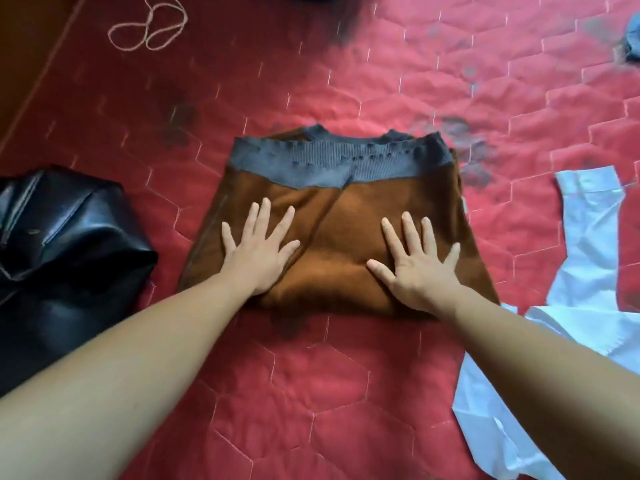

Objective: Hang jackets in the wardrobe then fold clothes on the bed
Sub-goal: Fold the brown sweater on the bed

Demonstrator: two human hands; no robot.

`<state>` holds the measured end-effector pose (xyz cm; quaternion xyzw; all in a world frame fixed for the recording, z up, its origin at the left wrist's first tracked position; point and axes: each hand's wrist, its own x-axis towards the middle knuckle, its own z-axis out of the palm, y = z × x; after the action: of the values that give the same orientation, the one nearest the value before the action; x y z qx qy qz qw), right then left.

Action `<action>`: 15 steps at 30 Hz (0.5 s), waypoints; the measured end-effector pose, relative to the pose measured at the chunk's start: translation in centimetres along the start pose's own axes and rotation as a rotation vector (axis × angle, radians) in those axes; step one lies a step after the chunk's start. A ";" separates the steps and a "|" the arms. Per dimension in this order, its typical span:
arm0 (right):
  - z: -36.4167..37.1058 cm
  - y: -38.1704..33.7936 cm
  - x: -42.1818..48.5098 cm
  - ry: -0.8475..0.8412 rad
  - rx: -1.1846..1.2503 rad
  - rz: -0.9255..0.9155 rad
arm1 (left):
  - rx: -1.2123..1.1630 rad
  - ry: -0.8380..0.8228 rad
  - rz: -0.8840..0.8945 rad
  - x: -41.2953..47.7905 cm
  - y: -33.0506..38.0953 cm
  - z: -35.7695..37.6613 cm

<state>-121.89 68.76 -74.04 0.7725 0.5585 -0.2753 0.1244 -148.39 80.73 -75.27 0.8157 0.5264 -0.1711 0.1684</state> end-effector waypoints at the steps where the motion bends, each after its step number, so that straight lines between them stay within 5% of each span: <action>1: 0.3 0.1 0.0 0.035 0.008 -0.007 | -0.003 0.026 -0.003 0.0 -0.1 0.2; 15: 4.2 1.0 -6.2 0.010 0.075 0.162 | -0.078 -0.085 -0.148 -6.3 0.1 3.1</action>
<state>-123.57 61.44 -74.08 0.8207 0.4840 -0.2811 0.1147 -151.06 74.23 -75.17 0.7593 0.5840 -0.1968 0.2091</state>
